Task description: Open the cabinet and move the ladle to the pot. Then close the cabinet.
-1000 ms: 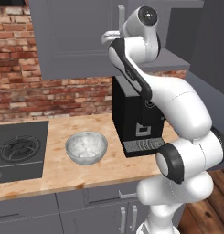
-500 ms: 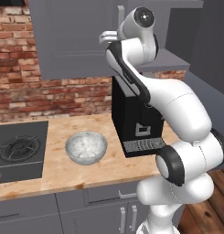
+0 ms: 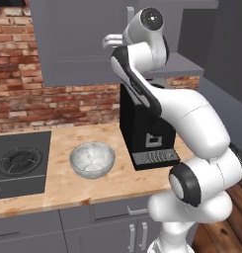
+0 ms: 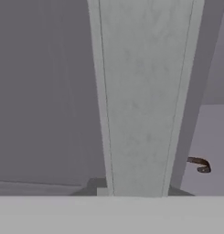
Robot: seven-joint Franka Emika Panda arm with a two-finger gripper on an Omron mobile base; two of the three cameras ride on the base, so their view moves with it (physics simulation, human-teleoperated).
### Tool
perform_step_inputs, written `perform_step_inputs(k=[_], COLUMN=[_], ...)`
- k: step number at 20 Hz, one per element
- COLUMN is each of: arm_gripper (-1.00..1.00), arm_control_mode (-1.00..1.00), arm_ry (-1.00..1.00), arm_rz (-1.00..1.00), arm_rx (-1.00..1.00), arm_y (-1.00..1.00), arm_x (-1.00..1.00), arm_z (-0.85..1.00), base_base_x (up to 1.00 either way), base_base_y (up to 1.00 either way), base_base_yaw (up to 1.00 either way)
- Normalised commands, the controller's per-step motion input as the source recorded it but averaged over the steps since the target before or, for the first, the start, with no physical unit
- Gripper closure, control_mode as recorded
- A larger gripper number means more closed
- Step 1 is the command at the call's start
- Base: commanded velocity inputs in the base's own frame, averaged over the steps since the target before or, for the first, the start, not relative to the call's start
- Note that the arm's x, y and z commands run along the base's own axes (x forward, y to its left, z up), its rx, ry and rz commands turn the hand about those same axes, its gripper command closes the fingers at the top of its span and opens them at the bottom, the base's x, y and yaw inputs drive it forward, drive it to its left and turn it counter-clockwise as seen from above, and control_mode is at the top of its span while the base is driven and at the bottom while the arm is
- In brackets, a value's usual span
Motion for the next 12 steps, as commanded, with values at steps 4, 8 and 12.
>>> perform_step_inputs(k=[4,8,12], arm_gripper=[1.0,1.0,1.0], arm_control_mode=[-1.0,-1.0,-1.0], arm_ry=[0.0,0.0,0.0], arm_rz=[0.0,0.0,0.0], arm_rx=[0.04,0.05,0.03], arm_y=[0.95,0.9,0.89], arm_x=[-0.99,-1.0,-1.0], arm_z=[0.0,0.01,0.0], base_base_x=[0.0,0.0,0.0], base_base_y=[0.0,0.0,0.0], base_base_yaw=[0.0,0.0,0.0])
